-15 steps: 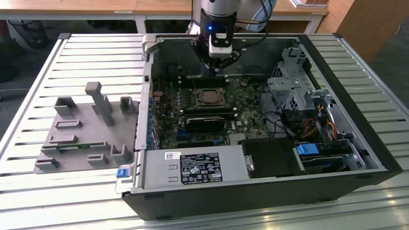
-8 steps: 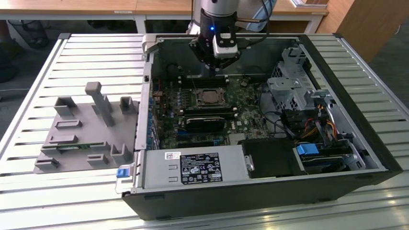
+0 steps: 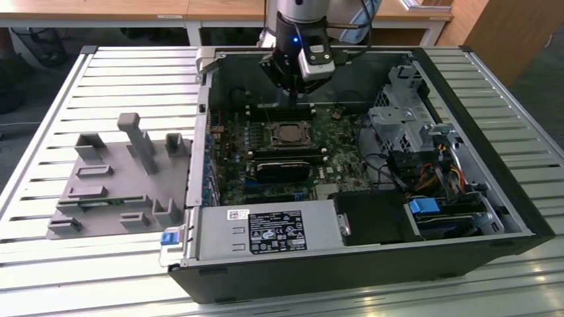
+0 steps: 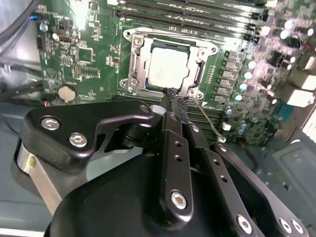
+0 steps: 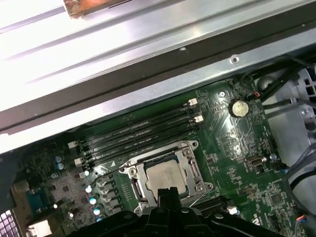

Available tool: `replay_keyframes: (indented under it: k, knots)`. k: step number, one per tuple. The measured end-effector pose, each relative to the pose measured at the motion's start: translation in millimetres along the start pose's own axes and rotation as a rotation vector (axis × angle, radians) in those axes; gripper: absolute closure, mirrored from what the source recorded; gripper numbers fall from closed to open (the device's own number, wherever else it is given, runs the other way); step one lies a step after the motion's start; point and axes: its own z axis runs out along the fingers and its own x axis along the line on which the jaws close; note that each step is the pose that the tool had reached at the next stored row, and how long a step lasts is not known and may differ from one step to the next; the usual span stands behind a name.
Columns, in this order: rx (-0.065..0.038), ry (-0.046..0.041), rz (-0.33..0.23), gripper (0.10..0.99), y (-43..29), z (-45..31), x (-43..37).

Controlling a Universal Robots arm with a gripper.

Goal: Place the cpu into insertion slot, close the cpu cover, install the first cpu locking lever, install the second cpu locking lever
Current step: 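Install the first cpu locking lever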

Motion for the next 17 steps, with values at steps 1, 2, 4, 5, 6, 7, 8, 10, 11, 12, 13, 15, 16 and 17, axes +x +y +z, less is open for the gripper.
replay_keyframes:
  k: [1,2,4,5,6,7,8,10,11,12,13,15,16,17]
  knots:
    - [0.000,0.0002,-0.015,0.980,0.0,0.0,0.0]
    - [0.000,0.0003,-0.032,0.980,0.0,0.0,0.0]
    - [-0.001,0.0005,-0.062,0.980,0.0,0.0,0.0]
    - [-0.001,0.0006,-0.078,0.980,0.0,0.0,0.0]
    - [-0.001,0.0007,-0.093,0.980,0.0,0.0,0.0]
    - [-0.001,0.0008,-0.107,0.980,0.0,0.0,0.0]
    - [-0.001,0.0010,-0.123,0.980,0.0,0.0,0.0]
    - [-0.001,0.0013,-0.158,0.980,0.0,0.0,0.0]
    - [-0.001,0.0014,-0.176,0.980,0.0,0.0,0.0]
    - [-0.002,0.0016,-0.194,0.980,0.0,0.0,0.0]
    - [-0.002,0.0017,-0.212,0.980,0.0,0.0,0.0]
    - [-0.002,0.0021,-0.248,0.980,0.0,0.0,0.0]
    - [-0.002,0.0022,-0.266,0.980,0.0,0.0,0.0]
    - [-0.002,0.0023,-0.284,0.980,0.0,0.1,0.0]
